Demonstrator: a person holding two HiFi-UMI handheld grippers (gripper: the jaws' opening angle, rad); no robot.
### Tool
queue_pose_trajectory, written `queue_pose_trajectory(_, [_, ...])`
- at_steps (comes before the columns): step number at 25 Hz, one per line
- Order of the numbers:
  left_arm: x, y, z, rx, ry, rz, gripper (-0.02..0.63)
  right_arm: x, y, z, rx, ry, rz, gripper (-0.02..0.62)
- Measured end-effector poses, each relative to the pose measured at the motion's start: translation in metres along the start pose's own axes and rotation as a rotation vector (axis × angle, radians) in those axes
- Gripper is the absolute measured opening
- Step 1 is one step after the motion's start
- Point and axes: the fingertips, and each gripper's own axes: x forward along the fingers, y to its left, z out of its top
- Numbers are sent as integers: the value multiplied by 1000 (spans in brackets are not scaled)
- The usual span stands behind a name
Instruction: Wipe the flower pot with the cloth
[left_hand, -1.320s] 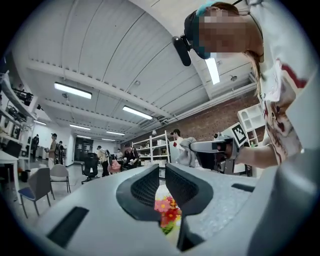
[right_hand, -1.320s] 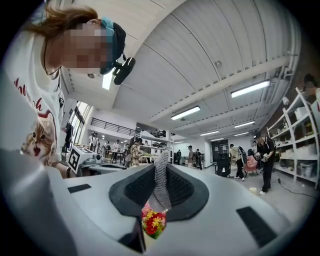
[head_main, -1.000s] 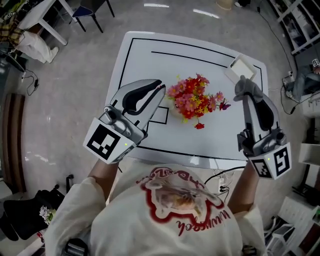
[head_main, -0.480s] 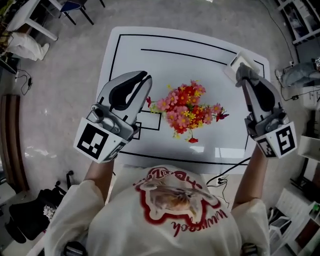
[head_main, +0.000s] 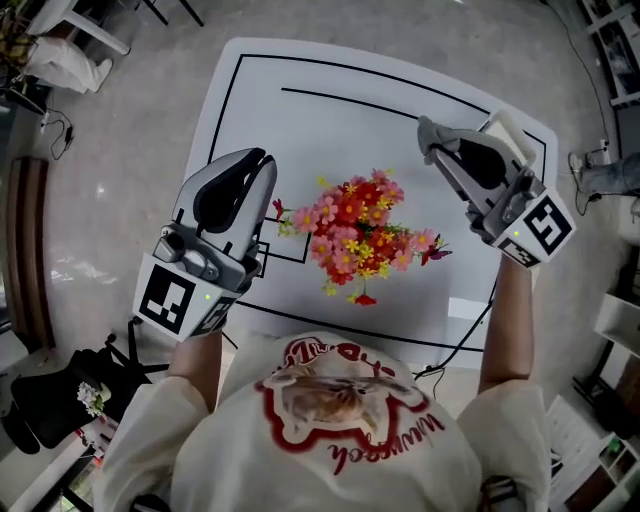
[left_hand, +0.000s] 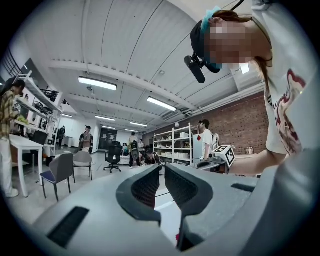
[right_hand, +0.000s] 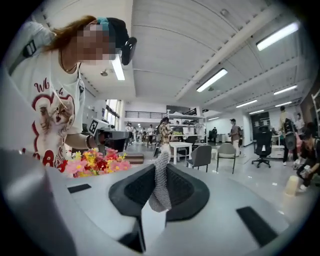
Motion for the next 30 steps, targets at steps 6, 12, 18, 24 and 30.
queue_pose_trajectory(6, [-3, 5, -10, 2, 23, 74, 38, 34, 10, -31, 56, 18, 191, 52])
queue_pose_trajectory(12, [-6, 10, -15, -24, 27, 96, 38, 52, 32, -50, 95, 43, 384, 52])
queue_pose_trajectory(18, [-9, 13, -23, -11, 66, 112, 38, 64, 48, -63, 121, 62, 481, 52])
queue_pose_trajectory(24, [-10, 13, -26, -37, 63, 113, 38, 74, 67, -76, 143, 94, 586, 52])
queue_pose_trajectory(30, [-12, 10, -31, -50, 63, 114, 38, 75, 78, -85, 144, 143, 661, 52])
